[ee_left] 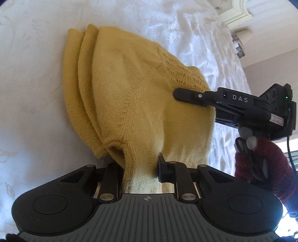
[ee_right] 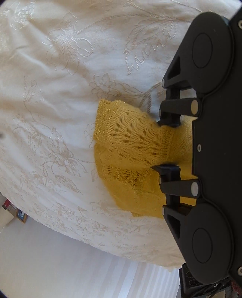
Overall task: Fold small clothes
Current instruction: 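Grasp the other sweater side edge with the left gripper while the right gripper presses the sweater, then fold the held side inward with the left gripper and lower it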
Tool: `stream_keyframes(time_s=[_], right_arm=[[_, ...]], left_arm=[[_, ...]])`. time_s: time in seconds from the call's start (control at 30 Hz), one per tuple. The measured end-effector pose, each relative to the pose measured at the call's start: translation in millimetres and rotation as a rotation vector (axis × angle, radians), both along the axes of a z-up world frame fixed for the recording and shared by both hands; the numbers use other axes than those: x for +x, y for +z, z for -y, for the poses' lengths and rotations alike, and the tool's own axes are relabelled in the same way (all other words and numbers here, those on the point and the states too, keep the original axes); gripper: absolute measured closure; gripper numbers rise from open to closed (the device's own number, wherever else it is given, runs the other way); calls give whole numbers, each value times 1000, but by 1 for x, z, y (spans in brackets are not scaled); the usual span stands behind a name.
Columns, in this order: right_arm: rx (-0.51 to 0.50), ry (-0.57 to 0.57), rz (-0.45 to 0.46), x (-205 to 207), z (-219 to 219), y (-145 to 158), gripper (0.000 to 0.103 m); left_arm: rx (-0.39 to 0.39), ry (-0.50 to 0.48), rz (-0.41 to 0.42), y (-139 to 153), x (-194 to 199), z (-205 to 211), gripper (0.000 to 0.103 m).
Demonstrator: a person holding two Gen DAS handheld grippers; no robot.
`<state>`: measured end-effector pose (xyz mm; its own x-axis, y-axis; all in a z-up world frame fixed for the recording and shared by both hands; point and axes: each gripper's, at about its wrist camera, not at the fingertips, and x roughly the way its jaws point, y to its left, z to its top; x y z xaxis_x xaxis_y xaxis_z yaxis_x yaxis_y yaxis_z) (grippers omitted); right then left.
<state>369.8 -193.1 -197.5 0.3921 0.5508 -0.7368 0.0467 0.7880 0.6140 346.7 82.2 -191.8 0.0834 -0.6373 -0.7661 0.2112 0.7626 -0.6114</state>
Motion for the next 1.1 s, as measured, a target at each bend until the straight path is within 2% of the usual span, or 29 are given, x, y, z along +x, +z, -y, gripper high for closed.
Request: stream_keyframes(time_s=[0.27, 0.43, 0.6, 0.67, 0.7, 0.77, 0.83, 0.93, 0.97, 1.0, 1.1], right_arm=[[17, -61, 67, -53, 17, 44, 66], [7, -47, 45, -107, 38, 60, 66], [3, -37, 5, -161, 68, 59, 66], [-8, -42, -16, -175, 82, 53, 63], [-27, -52, -22, -179, 87, 50, 61], [-112, -97, -37, -186, 99, 42, 55], [-169, -149, -50, -190, 111, 37, 55], [-154, -199, -37, -201, 126, 37, 51], [-155, -193, -23, -205, 128, 40, 45], [-158, -179, -10, -208, 128, 42, 43], [-181, -134, 16, -216, 126, 47, 42]], left_arm=[[-81, -36, 34, 34, -35, 24, 85], [-120, -82, 17, 44, -86, 43, 85], [-109, -140, -12, 38, -137, 66, 85], [-72, -145, -15, 31, -151, 70, 85], [-29, -138, -16, 27, -158, 70, 85], [76, -103, -28, 16, -168, 65, 85], [199, -48, -54, 5, -174, 55, 81], [282, 29, -74, -1, -183, 31, 79], [291, 36, -64, 1, -184, 29, 79], [305, 37, -45, 6, -186, 28, 78], [384, 40, 66, 31, -190, 32, 79]])
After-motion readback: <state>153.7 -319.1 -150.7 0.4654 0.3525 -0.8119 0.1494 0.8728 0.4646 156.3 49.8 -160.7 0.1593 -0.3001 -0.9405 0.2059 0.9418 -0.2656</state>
